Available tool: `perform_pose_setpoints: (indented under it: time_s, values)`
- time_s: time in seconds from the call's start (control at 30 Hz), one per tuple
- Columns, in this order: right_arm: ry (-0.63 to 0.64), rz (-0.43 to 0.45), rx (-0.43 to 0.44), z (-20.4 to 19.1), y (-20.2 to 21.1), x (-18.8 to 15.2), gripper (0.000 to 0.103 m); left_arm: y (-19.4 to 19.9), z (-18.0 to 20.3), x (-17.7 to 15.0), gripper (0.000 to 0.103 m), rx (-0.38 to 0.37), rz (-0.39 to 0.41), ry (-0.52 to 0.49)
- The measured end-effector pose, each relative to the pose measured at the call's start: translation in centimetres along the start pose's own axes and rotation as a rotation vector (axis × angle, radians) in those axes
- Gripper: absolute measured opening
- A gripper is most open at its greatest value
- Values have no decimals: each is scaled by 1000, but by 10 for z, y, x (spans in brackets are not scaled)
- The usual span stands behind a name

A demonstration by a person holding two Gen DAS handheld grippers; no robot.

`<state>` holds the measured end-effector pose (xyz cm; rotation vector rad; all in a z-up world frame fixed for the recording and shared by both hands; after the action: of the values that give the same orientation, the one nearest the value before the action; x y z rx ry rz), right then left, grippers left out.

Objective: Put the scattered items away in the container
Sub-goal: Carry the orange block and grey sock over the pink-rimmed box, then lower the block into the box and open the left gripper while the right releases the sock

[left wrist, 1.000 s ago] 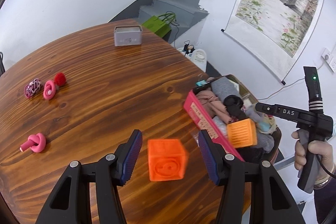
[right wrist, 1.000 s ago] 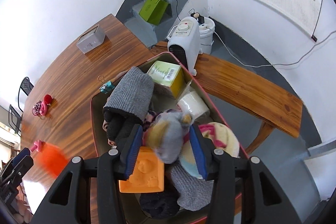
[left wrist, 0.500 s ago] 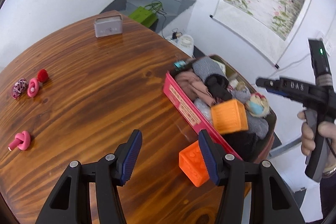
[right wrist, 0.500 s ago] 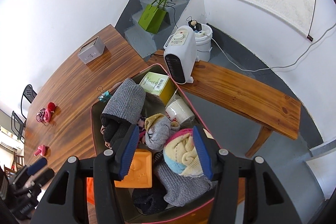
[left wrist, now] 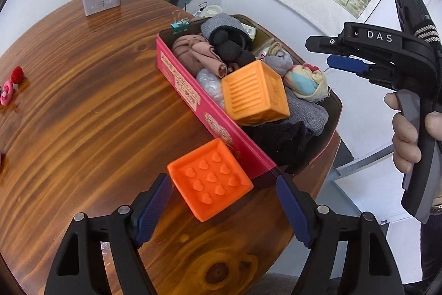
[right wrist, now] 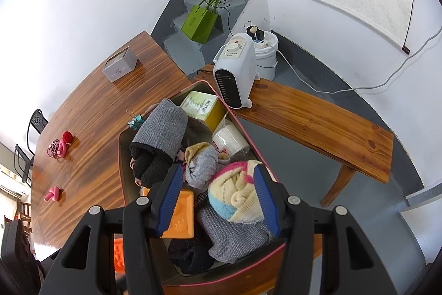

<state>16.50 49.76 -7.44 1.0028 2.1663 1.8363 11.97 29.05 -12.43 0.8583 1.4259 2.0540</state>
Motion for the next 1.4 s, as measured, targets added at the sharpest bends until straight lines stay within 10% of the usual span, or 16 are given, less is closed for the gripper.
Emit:
perform_pose_setpoints:
  time_s: [0.6, 1.13, 1.4]
  values:
    - [-9, -4, 0, 6, 2, -6, 58, -16, -63, -11, 84, 17, -31, 258]
    - [8, -9, -36, 5, -1, -13, 58, -40, -55, 10, 84, 95, -14, 239]
    - [1, -7, -33, 9, -3, -12, 58, -27, -51, 8, 53, 112, 3, 183]
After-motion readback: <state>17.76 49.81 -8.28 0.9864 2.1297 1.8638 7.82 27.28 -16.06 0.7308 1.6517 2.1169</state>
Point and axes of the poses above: each gripper's, at about its wrist camera, not at the fingertips, and y roughly against the way its jaws point, z to its right, x to its top, the point moved 5 cm from there along -y, roughly the way its jaws point, and after that the axes turned 14 degrees about -z, right-handed, at the moved point
